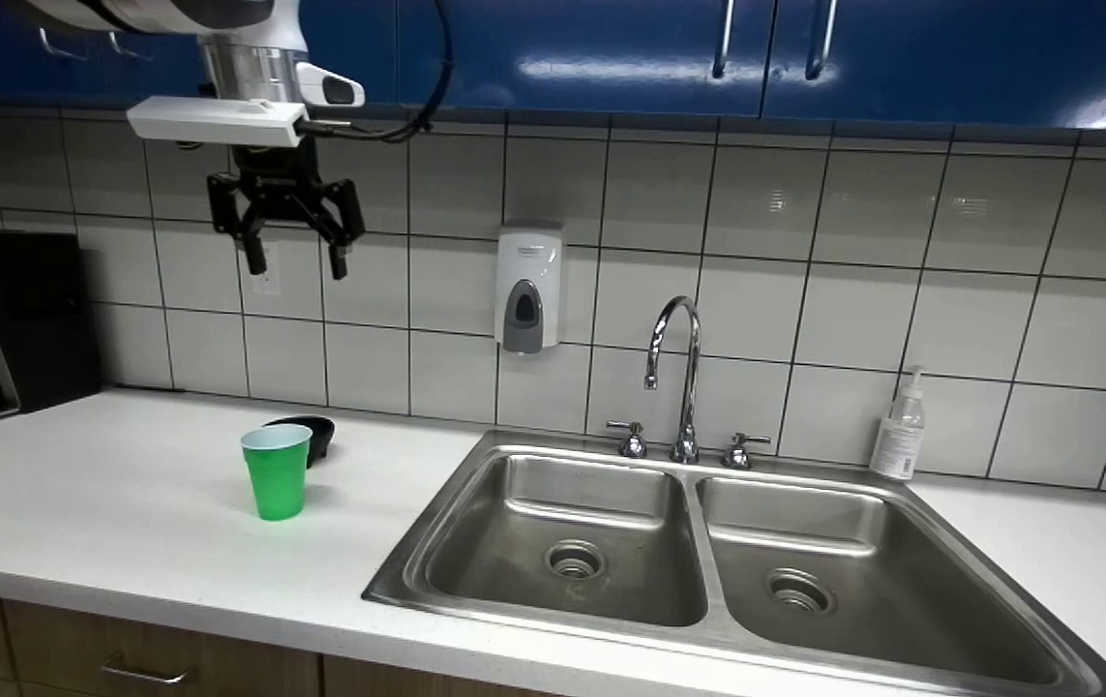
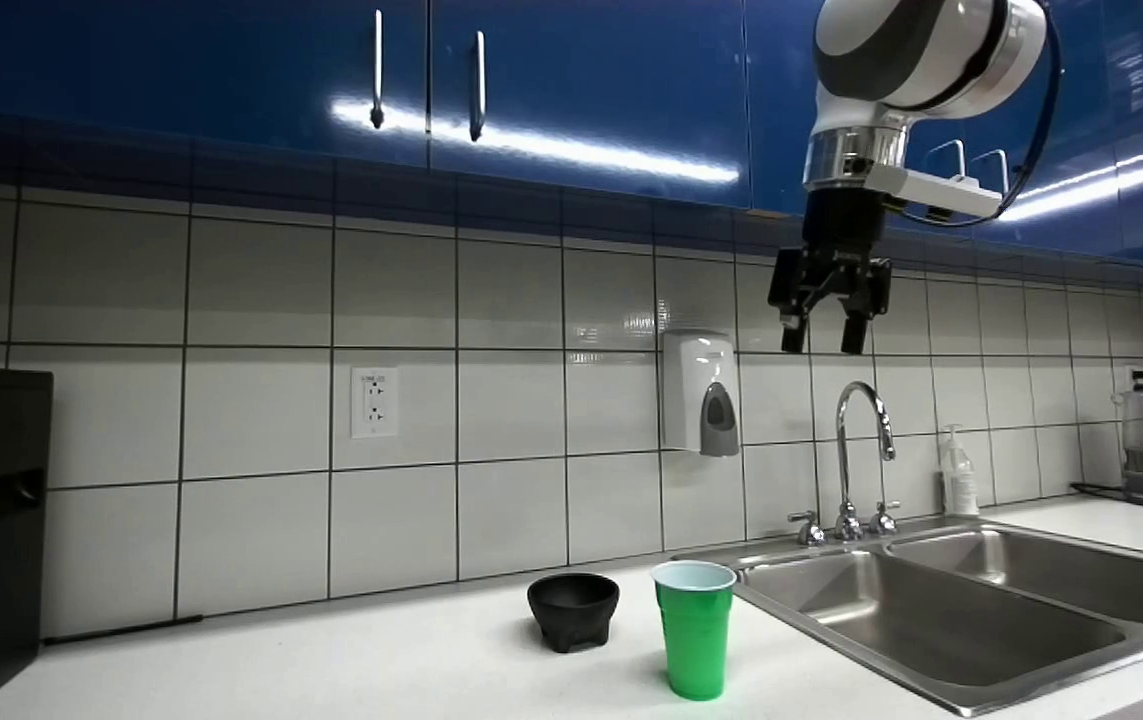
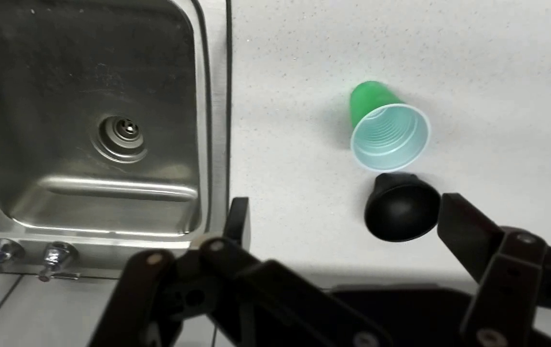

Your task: Put the black bowl in the sink on the left.

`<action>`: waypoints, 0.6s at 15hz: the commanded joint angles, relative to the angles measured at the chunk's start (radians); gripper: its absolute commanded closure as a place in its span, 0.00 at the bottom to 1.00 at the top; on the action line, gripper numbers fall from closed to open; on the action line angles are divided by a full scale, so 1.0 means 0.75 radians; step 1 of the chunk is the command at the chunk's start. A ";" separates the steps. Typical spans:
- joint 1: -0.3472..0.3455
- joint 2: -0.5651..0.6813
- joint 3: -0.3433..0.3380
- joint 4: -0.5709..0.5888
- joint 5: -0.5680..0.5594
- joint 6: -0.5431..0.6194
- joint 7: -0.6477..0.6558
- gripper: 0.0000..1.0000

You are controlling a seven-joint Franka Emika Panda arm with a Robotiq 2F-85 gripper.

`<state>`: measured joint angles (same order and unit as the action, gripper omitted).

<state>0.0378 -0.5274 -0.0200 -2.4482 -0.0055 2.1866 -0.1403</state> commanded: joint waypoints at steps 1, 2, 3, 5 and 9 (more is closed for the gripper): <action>0.097 -0.091 0.044 -0.077 0.006 -0.007 -0.094 0.00; 0.131 -0.093 0.055 -0.086 0.011 -0.002 -0.115 0.00; 0.165 -0.092 0.067 -0.095 0.013 0.004 -0.134 0.00; 0.224 -0.072 0.094 -0.098 0.005 0.016 -0.170 0.00; 0.308 -0.014 0.163 -0.088 -0.016 0.054 -0.205 0.00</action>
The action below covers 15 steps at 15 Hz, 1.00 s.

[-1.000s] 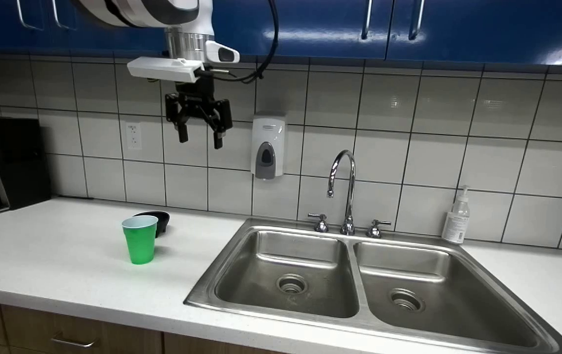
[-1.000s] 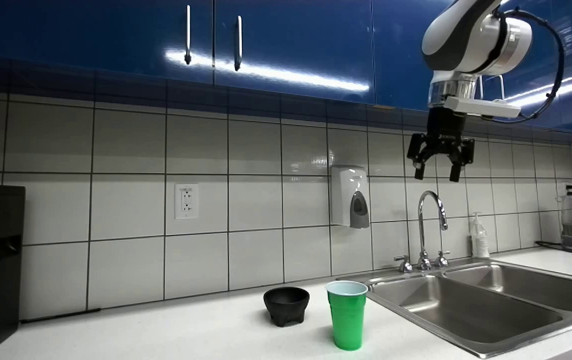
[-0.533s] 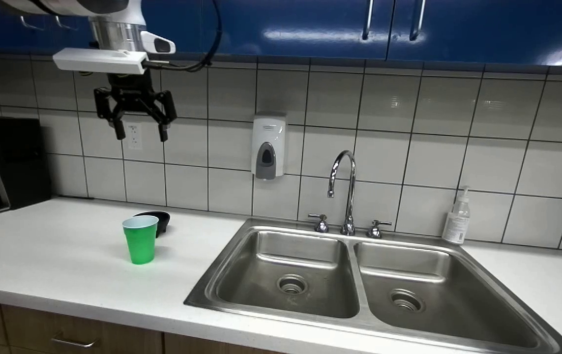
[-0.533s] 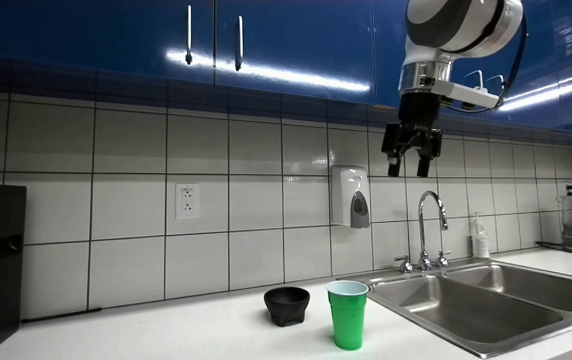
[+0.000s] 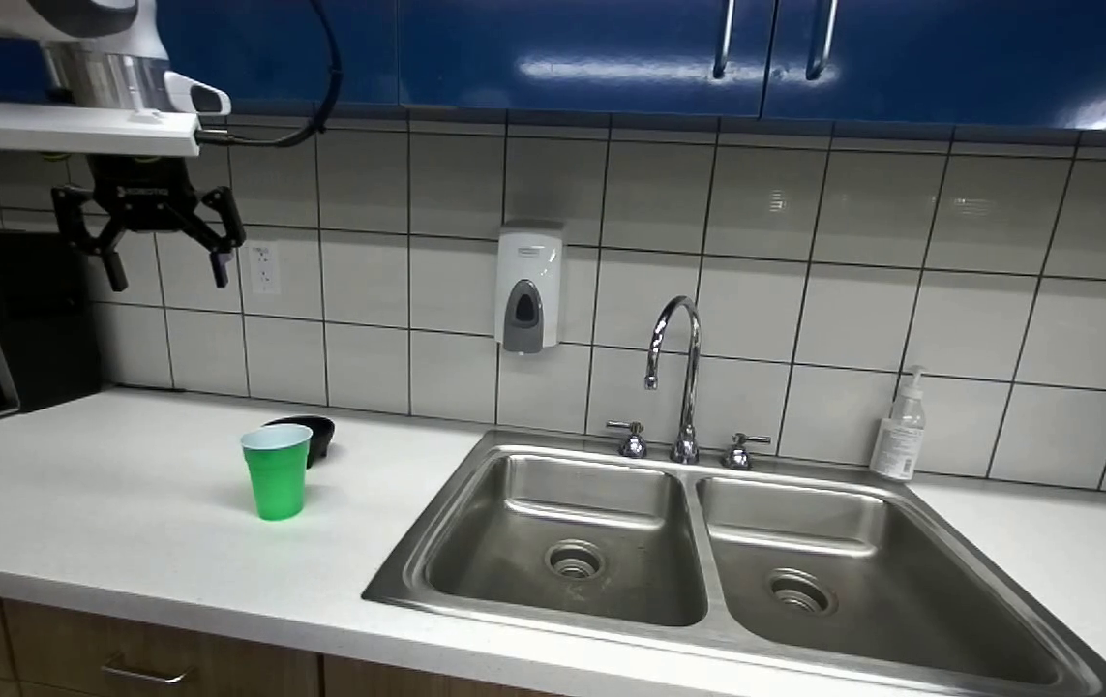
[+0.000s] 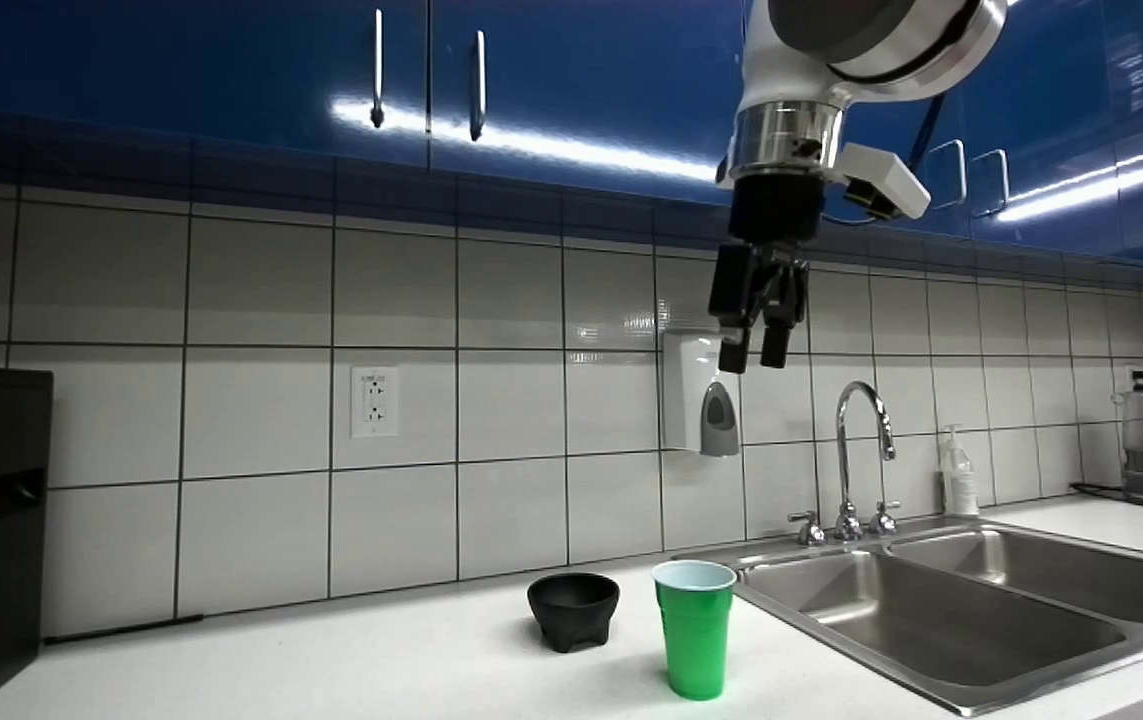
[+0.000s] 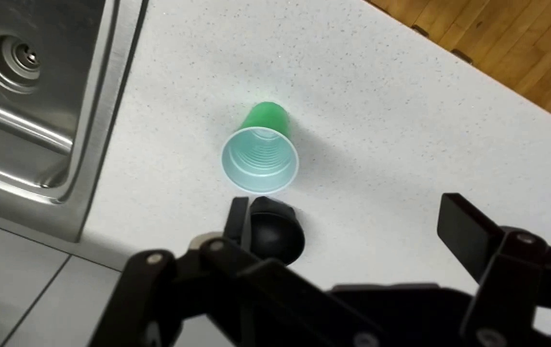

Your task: Put the black bowl in the sink on the left.

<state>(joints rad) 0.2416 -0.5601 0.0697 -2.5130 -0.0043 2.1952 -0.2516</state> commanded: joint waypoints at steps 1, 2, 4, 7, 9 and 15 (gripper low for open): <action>0.054 0.047 0.055 0.005 -0.015 0.055 -0.065 0.00; 0.071 0.068 0.069 0.013 -0.014 0.068 -0.071 0.00; 0.099 0.109 0.088 0.022 -0.013 0.101 -0.086 0.00; 0.121 0.199 0.123 0.048 -0.016 0.149 -0.077 0.00; 0.121 0.257 0.149 0.066 -0.032 0.187 -0.063 0.00; 0.101 0.476 0.206 0.179 -0.099 0.245 -0.037 0.00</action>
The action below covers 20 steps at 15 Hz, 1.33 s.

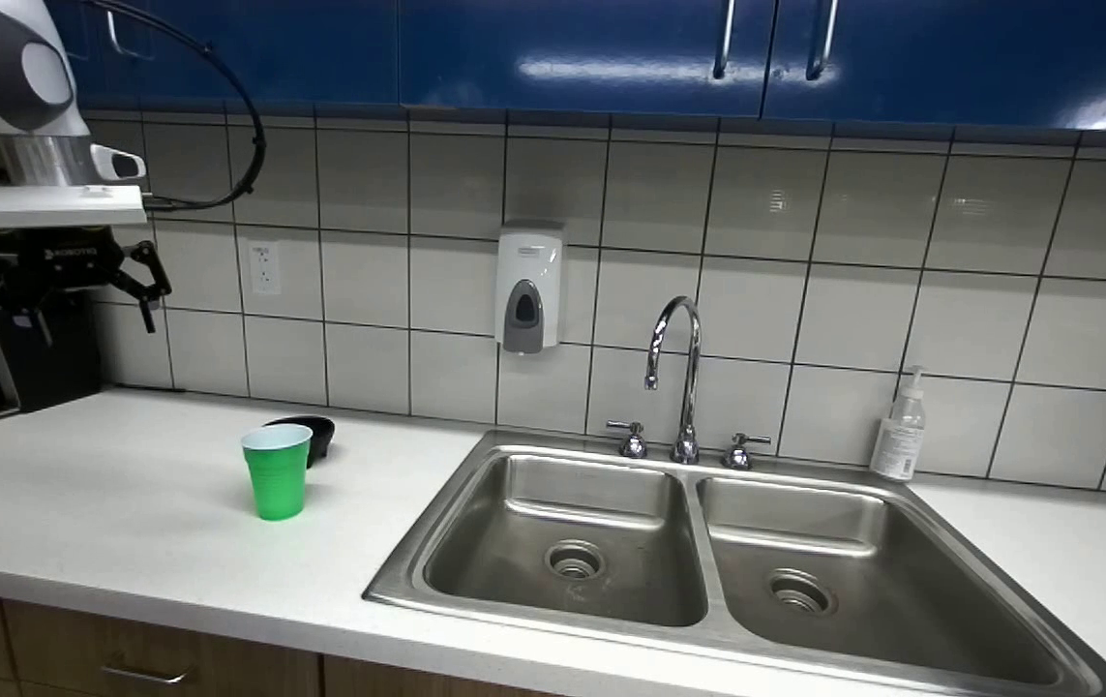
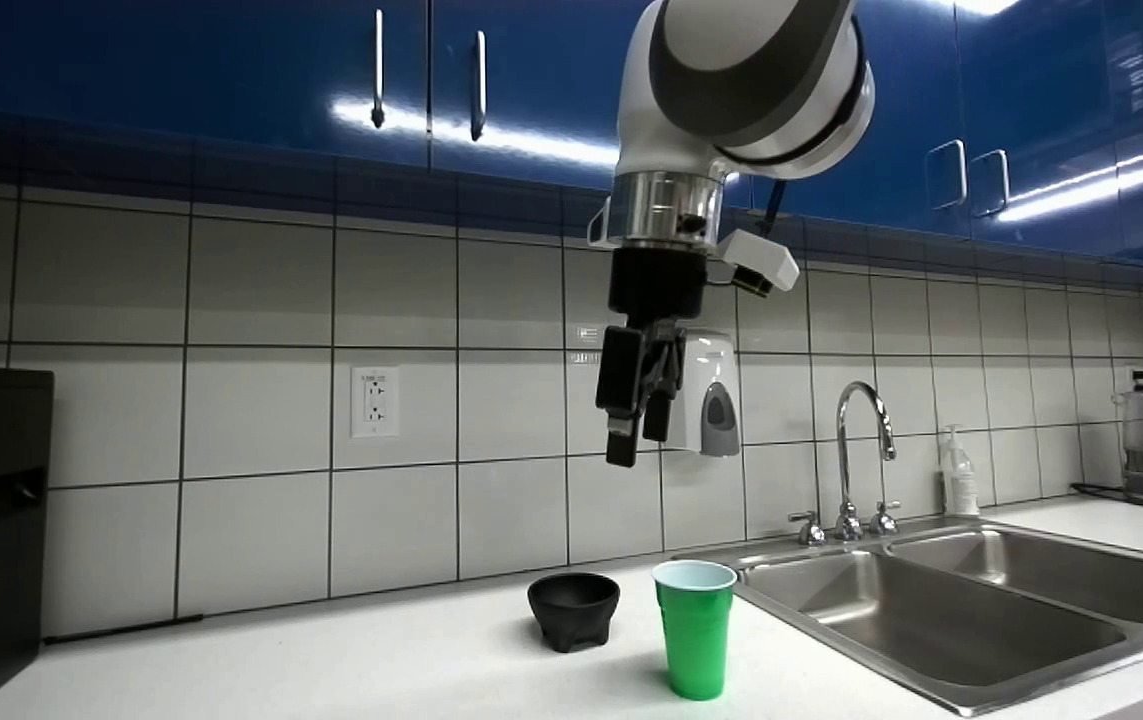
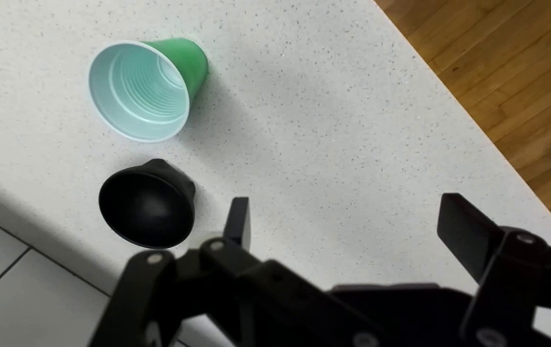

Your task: Put the black bowl in the sink on the left.

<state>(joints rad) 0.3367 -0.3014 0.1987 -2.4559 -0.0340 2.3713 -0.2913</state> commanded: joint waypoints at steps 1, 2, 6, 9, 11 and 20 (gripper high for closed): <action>-0.028 0.169 0.036 0.129 -0.070 0.008 0.014 0.00; -0.032 0.214 0.036 0.163 -0.083 0.000 0.014 0.00; -0.051 0.386 0.037 0.296 -0.160 -0.025 0.042 0.00; -0.057 0.493 0.034 0.391 -0.215 -0.043 0.059 0.00; -0.058 0.557 0.030 0.453 -0.242 -0.054 0.071 0.00; -0.059 0.793 -0.006 0.685 -0.321 -0.124 0.120 0.00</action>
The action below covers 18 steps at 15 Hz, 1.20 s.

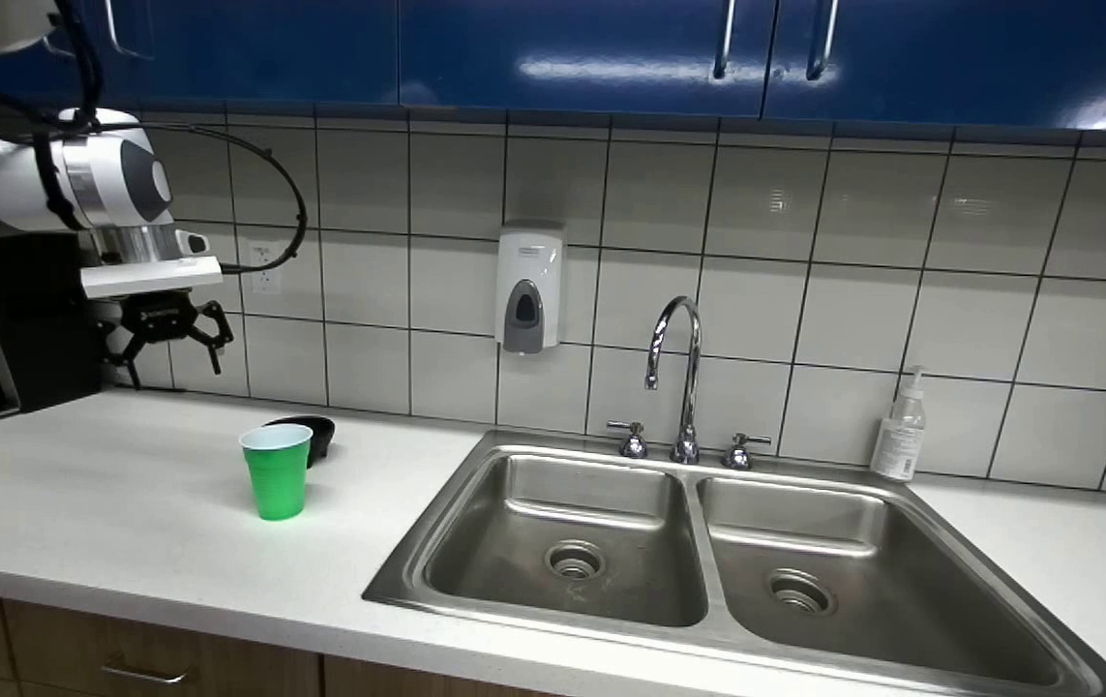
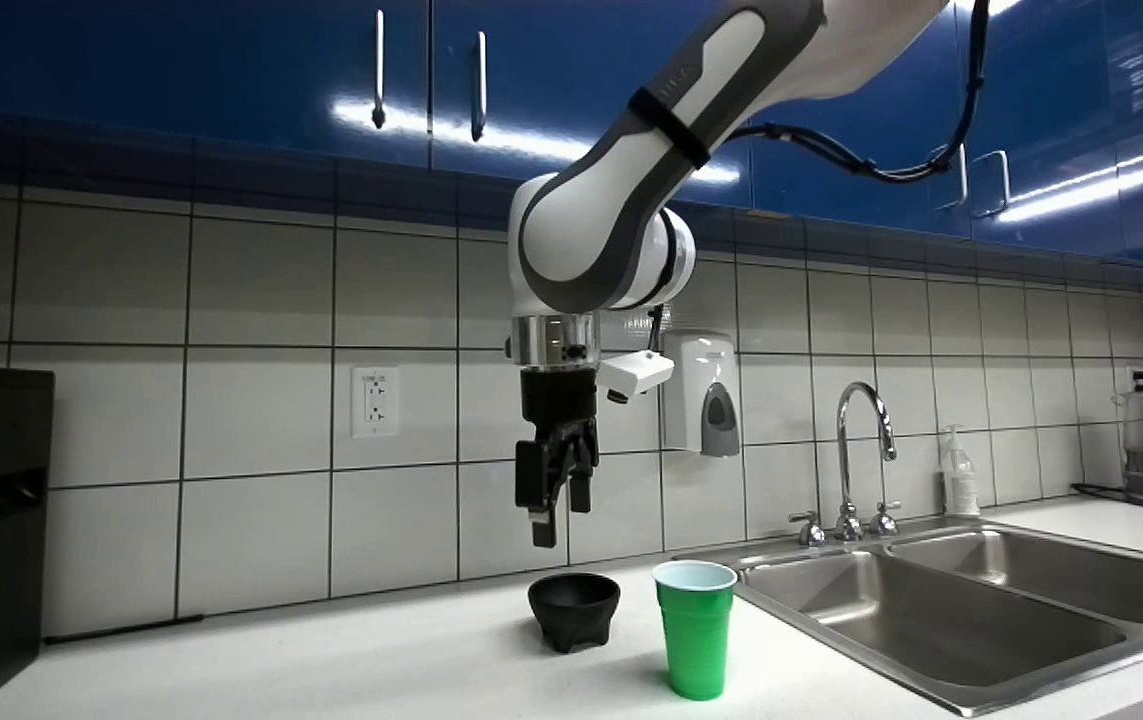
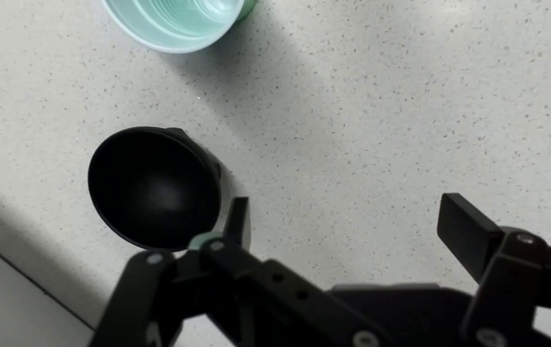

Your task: Put the black bowl in the sink on the left.

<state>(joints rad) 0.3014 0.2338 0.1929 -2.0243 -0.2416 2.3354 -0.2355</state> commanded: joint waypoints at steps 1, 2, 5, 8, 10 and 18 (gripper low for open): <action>-0.010 0.101 -0.004 0.128 -0.049 -0.082 0.050 0.00; -0.009 0.121 -0.011 0.148 -0.052 -0.091 0.053 0.00; -0.009 0.181 -0.027 0.208 -0.053 -0.119 0.056 0.00; -0.008 0.242 -0.044 0.271 -0.050 -0.143 0.062 0.00; -0.004 0.282 -0.056 0.314 -0.056 -0.163 0.069 0.00; 0.002 0.440 -0.085 0.492 -0.048 -0.232 0.071 0.00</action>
<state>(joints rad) 0.3001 0.5106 0.1312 -1.7399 -0.2503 2.2184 -0.2136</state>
